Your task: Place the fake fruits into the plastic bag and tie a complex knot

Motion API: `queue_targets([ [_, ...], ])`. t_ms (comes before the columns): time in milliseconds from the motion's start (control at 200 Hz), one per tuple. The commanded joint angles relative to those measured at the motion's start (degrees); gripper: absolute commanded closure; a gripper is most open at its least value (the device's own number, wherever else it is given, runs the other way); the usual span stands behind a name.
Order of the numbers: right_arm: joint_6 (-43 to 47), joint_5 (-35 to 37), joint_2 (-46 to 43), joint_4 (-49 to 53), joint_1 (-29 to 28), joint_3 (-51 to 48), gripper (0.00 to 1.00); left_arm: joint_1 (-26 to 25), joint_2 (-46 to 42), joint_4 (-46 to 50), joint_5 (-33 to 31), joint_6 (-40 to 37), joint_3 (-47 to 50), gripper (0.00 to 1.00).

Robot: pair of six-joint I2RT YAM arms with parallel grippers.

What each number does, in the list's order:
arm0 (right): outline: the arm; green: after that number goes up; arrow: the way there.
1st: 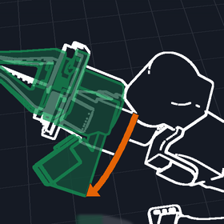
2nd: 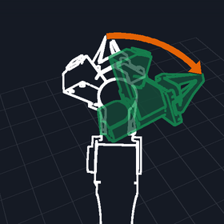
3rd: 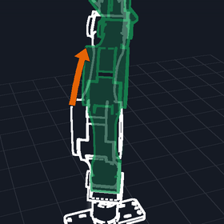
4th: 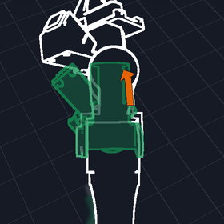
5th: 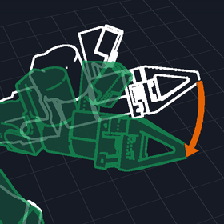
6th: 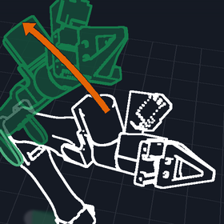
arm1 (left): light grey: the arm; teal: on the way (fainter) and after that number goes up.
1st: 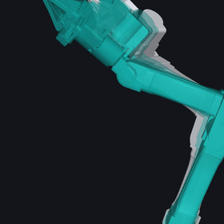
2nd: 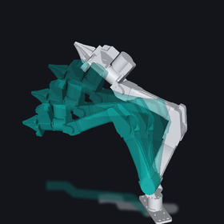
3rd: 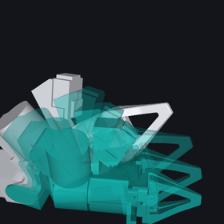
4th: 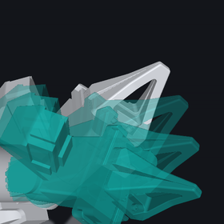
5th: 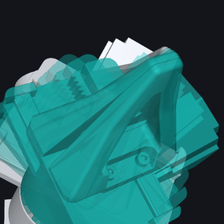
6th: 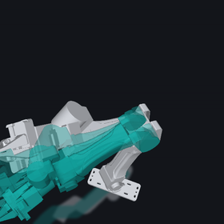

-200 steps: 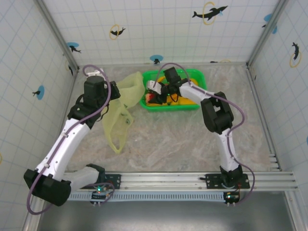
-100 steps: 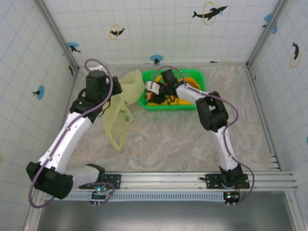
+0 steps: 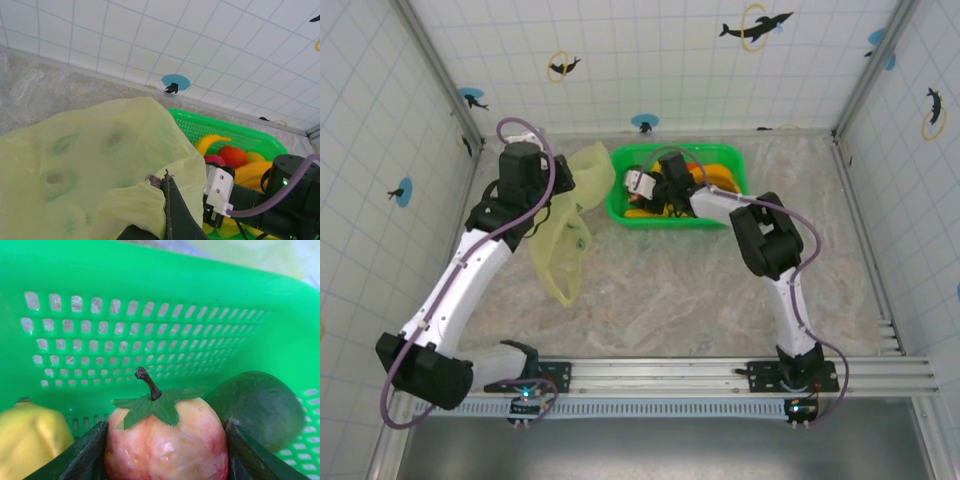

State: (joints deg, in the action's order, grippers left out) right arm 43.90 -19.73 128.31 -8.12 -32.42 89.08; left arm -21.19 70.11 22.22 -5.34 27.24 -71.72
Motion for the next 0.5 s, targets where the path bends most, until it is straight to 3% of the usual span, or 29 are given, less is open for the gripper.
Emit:
queue_targets([
  [0,-4.77,-1.76,-8.25,-8.81,1.59,-4.03,0.45,0.46,0.68,-0.28,0.5,-0.09,-3.68,1.0],
  [270,-21.11,-7.99,-25.74,-16.72,1.78,-14.42,0.44,0.47,3.66,-1.34,3.69,5.39,-12.97,1.0],
  [495,-36.96,-12.1,-40.49,-19.69,-6.87,-25.71,0.46,-0.74,4.68,-3.04,6.84,6.05,-19.49,1.0],
])
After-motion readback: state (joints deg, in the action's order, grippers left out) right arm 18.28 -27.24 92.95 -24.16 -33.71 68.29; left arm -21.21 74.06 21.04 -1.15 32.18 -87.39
